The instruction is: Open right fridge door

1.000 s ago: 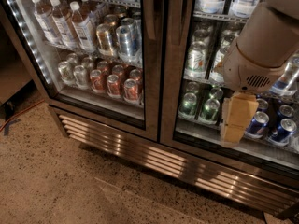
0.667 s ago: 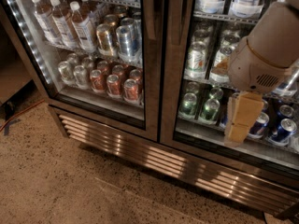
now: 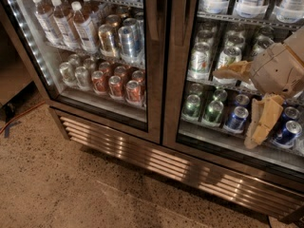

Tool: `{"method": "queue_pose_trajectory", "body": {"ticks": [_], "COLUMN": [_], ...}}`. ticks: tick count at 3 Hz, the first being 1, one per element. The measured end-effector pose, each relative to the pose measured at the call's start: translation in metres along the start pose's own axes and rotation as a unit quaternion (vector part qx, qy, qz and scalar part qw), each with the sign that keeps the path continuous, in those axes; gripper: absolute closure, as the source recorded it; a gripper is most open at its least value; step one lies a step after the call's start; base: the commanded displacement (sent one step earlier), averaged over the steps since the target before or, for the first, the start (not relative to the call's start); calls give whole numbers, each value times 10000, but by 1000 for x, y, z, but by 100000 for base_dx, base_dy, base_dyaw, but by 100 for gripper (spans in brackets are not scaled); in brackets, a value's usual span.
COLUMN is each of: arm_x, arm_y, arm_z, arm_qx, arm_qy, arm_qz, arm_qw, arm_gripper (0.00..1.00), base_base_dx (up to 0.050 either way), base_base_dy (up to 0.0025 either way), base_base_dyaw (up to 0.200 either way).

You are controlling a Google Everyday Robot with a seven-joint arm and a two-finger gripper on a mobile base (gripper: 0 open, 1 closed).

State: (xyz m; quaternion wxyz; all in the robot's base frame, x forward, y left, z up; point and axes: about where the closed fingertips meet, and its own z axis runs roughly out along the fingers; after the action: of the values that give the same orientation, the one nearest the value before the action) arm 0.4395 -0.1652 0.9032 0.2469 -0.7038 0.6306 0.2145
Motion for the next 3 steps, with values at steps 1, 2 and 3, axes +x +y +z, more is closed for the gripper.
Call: {"method": "queue_pose_trajectory", "body": {"ticks": [1, 2, 3], "arm_x": [-10, -10, -12], "arm_y": [-2, -2, -3], "arm_z": [2, 2, 2], "arm_qx": [-10, -10, -116], "arm_qy": [-256, -256, -672], "arm_qz": [-145, -145, -273], "arm_qw": [9996, 9996, 9973], "arm_gripper": [0, 0, 0], "base_base_dx": [0, 0, 0], "base_base_dy": [0, 0, 0], "base_base_dyaw": [0, 0, 0]}}
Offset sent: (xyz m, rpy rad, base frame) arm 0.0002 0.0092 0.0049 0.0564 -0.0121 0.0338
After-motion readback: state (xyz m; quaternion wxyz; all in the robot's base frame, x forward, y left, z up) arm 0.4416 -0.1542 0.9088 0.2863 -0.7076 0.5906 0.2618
